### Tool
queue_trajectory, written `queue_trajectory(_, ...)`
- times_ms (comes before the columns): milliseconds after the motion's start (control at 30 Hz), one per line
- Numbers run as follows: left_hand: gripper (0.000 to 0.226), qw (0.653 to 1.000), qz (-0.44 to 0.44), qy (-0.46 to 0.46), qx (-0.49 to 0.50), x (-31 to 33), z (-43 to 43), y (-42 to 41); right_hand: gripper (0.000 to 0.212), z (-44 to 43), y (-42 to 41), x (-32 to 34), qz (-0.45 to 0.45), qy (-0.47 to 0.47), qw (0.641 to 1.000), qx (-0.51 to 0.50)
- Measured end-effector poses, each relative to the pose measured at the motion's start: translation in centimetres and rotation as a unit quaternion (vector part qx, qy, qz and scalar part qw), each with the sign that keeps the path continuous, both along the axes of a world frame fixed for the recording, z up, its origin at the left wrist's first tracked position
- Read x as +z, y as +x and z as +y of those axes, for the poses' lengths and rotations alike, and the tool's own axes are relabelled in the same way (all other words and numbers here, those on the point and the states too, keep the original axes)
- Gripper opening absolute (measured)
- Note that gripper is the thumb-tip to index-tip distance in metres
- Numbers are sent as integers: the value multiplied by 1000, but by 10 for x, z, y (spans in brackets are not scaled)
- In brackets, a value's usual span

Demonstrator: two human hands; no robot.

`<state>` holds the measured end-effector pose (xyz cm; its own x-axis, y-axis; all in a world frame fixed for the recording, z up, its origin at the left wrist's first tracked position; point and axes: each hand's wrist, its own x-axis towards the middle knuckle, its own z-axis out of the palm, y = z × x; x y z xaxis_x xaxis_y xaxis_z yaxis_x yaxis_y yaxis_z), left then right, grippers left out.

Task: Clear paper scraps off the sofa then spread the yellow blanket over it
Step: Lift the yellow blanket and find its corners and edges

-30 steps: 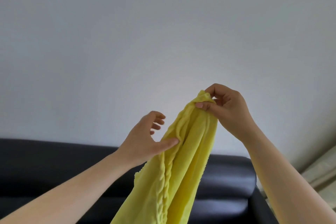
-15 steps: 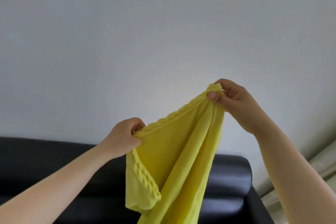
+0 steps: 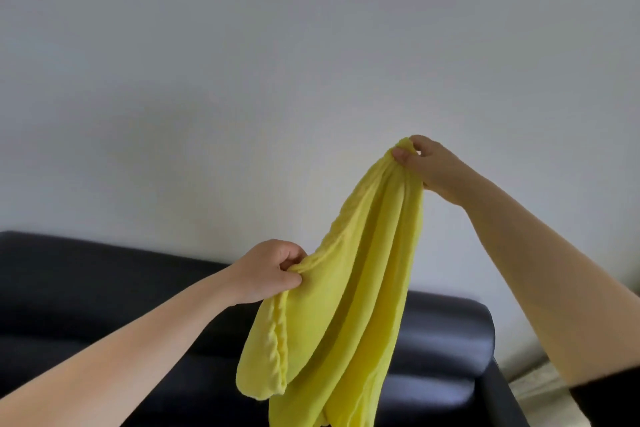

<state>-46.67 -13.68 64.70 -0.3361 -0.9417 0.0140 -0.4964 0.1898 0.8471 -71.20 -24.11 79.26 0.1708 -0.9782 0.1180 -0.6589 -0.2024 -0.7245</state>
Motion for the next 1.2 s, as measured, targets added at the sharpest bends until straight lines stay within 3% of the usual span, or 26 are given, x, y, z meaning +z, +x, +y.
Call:
queue_trajectory(133,10,997,29,30,64,-18,2,20,12,24,43,3,-119,106,966,202)
queue_trajectory(300,16,992,43,-3,117,-35,13,48,10,49,50,17,-90,194,922,324)
queue_trajectory(567,18,997,60,9,-50,-25,16,29,9,59,15,35,-41,198,928,313)
queue_trajectory(667,8,996,56,8,-70,-20,12,0,12,63,13,36,-58,189,929,312)
queue_trajectory(800,20,993,80,33,-81,-20,19,-47,13,68,17,28,-70,169,929,322)
queue_trajectory(933,28,989,140,14,-36,-42,40,-71,15,68,1,16,-125,99,950,268)
queue_trajectory(1067,38,981,160,64,-89,-52,50,-78,13,68,-15,3,-200,33,958,205)
queue_trajectory(1200,31,975,147,125,-107,-56,44,-80,12,70,-22,-3,-197,22,962,189)
